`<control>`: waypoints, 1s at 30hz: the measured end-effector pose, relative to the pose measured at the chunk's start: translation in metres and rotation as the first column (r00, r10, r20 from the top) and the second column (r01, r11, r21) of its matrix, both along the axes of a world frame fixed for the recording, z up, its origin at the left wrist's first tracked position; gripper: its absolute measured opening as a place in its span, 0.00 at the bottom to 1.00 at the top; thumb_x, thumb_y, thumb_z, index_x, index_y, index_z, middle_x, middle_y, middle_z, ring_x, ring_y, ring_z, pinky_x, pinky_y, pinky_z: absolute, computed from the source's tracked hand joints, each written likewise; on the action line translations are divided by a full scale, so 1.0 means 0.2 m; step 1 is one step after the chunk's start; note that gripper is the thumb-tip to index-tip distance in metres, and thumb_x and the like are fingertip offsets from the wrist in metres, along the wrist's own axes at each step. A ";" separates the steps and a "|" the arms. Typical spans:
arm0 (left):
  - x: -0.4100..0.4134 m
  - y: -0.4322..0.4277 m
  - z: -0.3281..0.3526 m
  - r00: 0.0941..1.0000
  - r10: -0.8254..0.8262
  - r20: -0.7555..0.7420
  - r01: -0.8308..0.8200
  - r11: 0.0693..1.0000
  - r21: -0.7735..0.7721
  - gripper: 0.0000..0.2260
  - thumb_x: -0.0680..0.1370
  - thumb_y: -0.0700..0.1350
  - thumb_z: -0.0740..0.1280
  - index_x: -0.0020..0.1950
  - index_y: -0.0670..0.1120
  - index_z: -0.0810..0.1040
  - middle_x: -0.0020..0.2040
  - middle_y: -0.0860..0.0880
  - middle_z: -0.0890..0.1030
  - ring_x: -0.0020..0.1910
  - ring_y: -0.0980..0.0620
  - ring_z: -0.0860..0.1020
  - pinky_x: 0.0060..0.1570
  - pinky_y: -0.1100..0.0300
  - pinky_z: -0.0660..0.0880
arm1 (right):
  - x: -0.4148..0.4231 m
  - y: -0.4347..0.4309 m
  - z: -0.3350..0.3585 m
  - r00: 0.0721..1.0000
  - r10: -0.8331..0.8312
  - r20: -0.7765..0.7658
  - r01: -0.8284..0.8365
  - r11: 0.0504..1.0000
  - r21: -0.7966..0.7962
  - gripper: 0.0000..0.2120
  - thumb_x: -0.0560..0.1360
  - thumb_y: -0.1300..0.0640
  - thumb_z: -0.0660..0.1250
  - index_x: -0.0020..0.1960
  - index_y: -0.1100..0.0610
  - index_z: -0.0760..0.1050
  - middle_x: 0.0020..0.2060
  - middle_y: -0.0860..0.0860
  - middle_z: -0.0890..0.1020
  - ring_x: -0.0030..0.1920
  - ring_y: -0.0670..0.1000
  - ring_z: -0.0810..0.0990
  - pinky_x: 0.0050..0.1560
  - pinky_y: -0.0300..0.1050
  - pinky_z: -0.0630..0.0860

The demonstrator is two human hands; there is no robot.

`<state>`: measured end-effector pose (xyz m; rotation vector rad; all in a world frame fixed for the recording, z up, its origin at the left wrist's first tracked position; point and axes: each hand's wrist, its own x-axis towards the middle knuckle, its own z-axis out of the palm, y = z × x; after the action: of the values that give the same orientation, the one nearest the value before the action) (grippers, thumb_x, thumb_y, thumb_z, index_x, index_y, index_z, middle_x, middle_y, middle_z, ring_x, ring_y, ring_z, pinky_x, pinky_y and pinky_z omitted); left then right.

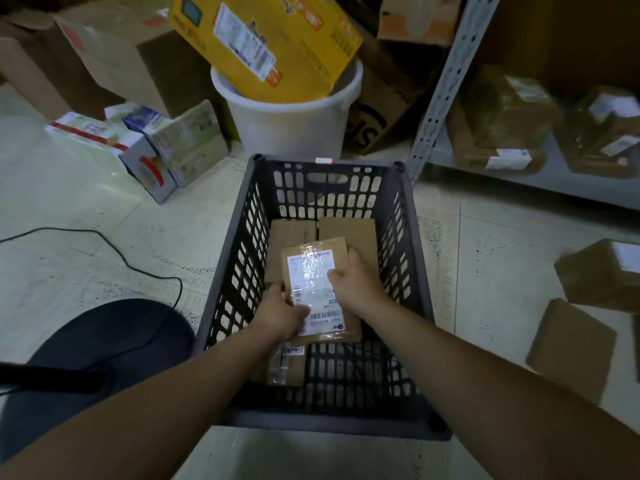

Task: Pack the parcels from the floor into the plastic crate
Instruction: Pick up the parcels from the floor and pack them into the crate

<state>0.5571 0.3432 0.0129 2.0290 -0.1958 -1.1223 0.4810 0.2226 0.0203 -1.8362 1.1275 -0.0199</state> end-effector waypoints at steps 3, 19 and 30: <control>-0.05 0.04 -0.06 0.996 -0.092 0.018 0.091 0.994 0.060 0.16 0.76 0.36 0.66 0.63 0.43 0.70 0.57 0.42 0.80 0.42 0.50 0.81 0.40 0.57 0.80 | -0.07 0.03 -0.06 0.999 0.013 -0.041 -0.013 1.000 0.009 0.27 0.80 0.55 0.59 0.76 0.48 0.53 0.53 0.52 0.80 0.39 0.50 0.79 0.30 0.40 0.71; -0.16 0.05 -0.32 0.904 -0.417 -0.091 0.426 0.894 0.135 0.14 0.77 0.36 0.66 0.62 0.41 0.73 0.60 0.44 0.79 0.58 0.46 0.79 0.47 0.60 0.79 | -0.29 0.10 -0.37 0.916 0.004 -0.402 0.041 0.994 0.103 0.36 0.78 0.51 0.64 0.76 0.63 0.48 0.61 0.54 0.78 0.56 0.54 0.79 0.37 0.38 0.70; -0.19 -0.05 -0.40 0.891 -0.451 -0.055 0.451 0.862 0.232 0.15 0.76 0.39 0.66 0.62 0.43 0.71 0.61 0.44 0.78 0.58 0.47 0.77 0.43 0.63 0.75 | -0.24 0.03 -0.49 0.889 -0.065 -0.453 0.110 0.991 0.073 0.39 0.77 0.56 0.67 0.76 0.58 0.44 0.62 0.56 0.76 0.56 0.57 0.78 0.28 0.39 0.66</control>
<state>0.5191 0.3339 -0.0665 2.2639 -0.5895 -1.4913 0.4321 0.2282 -0.0779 -1.7463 1.5024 0.4238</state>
